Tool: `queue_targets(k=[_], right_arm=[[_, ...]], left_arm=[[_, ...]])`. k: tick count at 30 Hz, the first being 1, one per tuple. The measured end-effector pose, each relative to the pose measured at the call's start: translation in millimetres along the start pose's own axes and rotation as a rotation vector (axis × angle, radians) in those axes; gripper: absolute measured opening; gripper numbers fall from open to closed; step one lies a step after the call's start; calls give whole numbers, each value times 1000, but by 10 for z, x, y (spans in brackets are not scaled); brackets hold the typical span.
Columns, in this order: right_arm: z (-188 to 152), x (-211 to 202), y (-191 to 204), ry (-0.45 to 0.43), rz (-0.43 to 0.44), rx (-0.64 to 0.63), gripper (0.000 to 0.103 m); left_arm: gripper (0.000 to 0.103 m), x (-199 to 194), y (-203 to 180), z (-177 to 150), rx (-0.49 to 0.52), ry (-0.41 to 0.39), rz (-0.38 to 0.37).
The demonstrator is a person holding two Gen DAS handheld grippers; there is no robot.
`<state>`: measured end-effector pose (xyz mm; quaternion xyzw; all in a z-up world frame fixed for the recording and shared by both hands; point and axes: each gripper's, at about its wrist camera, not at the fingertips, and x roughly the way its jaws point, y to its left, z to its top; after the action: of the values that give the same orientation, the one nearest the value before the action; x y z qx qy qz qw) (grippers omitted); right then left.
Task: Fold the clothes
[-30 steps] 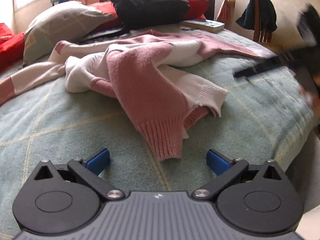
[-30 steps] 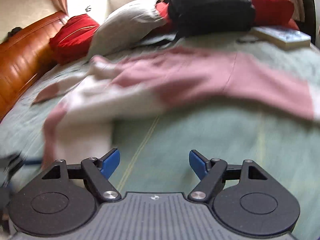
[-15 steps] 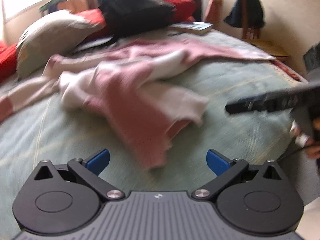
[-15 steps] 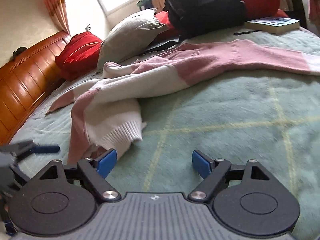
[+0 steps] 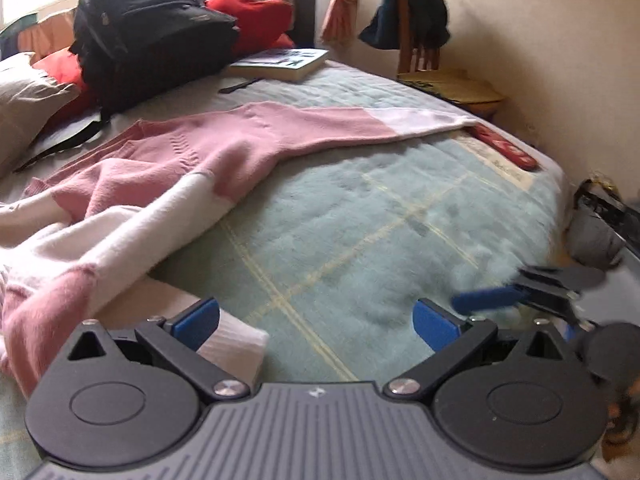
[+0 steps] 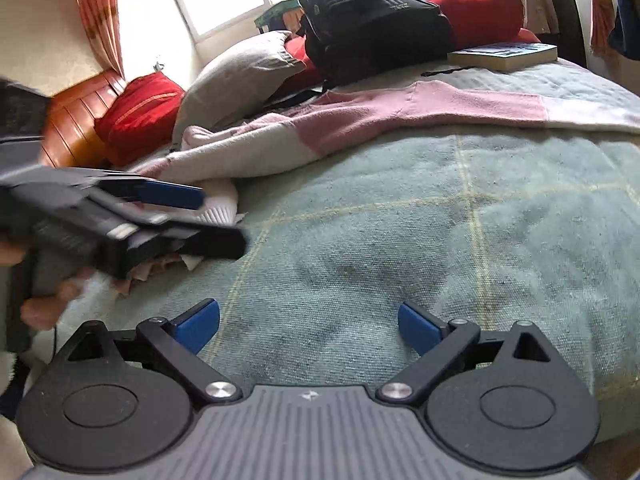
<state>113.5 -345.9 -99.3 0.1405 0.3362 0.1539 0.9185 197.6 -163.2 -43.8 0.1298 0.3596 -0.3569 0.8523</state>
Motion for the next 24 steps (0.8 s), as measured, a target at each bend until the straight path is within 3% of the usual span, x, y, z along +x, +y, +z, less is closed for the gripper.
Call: queue_targets(k=[3,5,11,19,24], right_arm=[[-6,7,-27,-4,16,7,101],[-11,19,-34,-5,29,7,103],[-29,40,-36,-11,29,-6,103],[-37,54,-24,-11,16,-25,103],[21,26,10,-25,30,-17,103]], left_arm=[[102,-20,234,37,-51,7,90],[102,-79,403,46,-94,10,112],[102,-228,663,49,-113,-18,124],[102,12,1172,112,-170,31,131],[102,-131,1091,37,-141,23,132]])
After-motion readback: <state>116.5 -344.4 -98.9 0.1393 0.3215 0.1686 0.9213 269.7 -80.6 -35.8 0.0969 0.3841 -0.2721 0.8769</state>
